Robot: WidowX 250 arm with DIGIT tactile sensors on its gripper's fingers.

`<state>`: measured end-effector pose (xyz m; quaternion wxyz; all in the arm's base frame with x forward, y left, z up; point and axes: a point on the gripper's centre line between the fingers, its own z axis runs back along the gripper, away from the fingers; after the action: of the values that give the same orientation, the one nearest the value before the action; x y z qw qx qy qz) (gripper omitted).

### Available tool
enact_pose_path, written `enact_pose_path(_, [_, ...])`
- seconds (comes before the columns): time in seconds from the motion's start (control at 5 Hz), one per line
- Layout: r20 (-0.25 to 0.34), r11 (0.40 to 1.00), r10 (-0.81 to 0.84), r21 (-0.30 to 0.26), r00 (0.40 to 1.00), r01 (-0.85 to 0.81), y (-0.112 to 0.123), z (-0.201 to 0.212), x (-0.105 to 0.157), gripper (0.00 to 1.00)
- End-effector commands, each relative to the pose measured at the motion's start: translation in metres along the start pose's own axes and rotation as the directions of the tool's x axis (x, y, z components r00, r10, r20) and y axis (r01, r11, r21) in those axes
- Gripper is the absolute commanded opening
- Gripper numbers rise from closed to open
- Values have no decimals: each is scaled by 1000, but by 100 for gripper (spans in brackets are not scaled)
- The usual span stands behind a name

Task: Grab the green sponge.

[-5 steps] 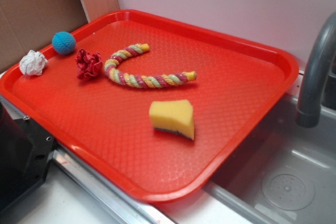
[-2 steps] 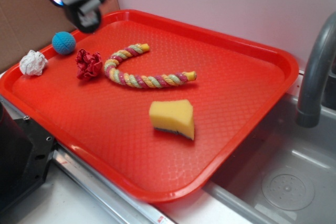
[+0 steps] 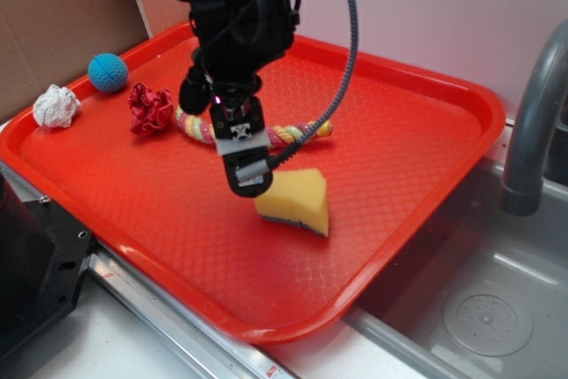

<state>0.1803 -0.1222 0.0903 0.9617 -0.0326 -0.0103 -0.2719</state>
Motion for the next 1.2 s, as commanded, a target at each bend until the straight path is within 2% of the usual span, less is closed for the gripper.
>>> enact_pose_path(0.0, [-14,999,-32,35,999,33,15,-60,11,100])
enact_pose_path(0.6, [-14,999,-32,35,999,33,15,-60,11,100])
enact_pose_path(0.8, [15,997,-29,66,999,28,4,-61,13,0])
enact_pose_path(1.0, [33,996,-45,78,998,42,0,-60,12,0])
